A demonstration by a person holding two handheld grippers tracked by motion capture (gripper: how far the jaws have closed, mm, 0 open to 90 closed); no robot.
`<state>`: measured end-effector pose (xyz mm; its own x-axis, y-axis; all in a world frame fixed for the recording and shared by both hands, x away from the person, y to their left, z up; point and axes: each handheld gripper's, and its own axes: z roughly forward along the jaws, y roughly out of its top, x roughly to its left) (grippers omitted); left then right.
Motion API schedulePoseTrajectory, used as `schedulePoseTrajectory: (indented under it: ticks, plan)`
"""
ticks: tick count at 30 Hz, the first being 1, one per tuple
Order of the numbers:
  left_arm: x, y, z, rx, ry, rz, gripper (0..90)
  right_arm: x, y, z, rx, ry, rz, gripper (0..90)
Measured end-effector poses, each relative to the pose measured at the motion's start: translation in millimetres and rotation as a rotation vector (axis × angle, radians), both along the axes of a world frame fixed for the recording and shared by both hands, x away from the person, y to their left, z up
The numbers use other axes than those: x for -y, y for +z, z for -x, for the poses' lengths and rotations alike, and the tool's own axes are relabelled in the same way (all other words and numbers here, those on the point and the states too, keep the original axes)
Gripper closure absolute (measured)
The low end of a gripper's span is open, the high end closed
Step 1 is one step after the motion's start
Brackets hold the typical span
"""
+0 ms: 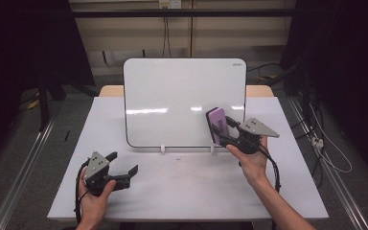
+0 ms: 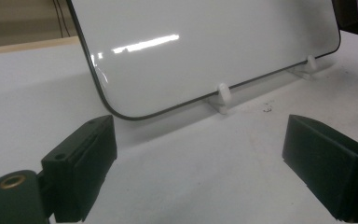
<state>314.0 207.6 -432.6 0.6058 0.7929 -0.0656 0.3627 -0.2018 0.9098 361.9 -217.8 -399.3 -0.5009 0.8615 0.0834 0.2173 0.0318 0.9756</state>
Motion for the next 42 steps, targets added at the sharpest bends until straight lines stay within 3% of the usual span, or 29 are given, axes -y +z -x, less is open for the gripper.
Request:
schedulePoseTrajectory:
  ticks: [7, 11, 12, 15, 21, 23, 28, 32, 36, 42]
  plan:
    - [2.2, 0.7, -0.8, 0.022, 0.008, 0.011, 9.5, -11.0, -0.2, -0.6, -0.011, 0.004, -0.071, 42.1]
    - [11.5, 7.9, -5.3, 0.045, 0.011, 0.065, 8.0, -19.9, -0.7, -0.5, -0.023, 0.019, -0.127, 42.1]
    - [16.7, 11.0, -7.1, 0.055, 0.009, 0.083, 8.0, -22.0, -1.2, -1.0, -0.028, 0.027, -0.148, 42.1]
    - [27.7, 19.0, -9.4, 0.110, -0.025, 0.078, 7.3, -29.9, -0.1, -1.5, -0.034, 0.043, -0.182, 42.1]
    - [54.1, 24.3, -20.7, 0.113, -0.054, 0.174, 5.2, -45.2, 1.5, -2.9, -0.034, 0.063, -0.192, 42.1]
    - [64.5, 25.5, -24.6, 0.128, -0.067, 0.168, 5.6, -49.4, 2.1, -2.5, -0.027, 0.061, -0.191, 42.1]
    - [91.3, 24.2, -31.9, 0.132, -0.101, 0.177, 6.5, -55.8, 3.1, -4.6, -0.024, 0.063, -0.205, 42.1]
    - [108.4, 23.2, -38.6, 0.124, -0.124, 0.222, 7.9, -60.7, 6.0, -5.6, -0.022, 0.064, -0.217, 42.1]
    - [120.5, 17.6, -46.2, 0.060, -0.130, 0.287, 12.1, -64.3, 4.4, -6.1, -0.022, 0.065, -0.220, 42.1]
    - [129.6, 15.0, -51.0, 0.036, -0.128, 0.346, 21.8, -65.7, 2.1, -5.5, -0.030, 0.070, -0.213, 42.0]
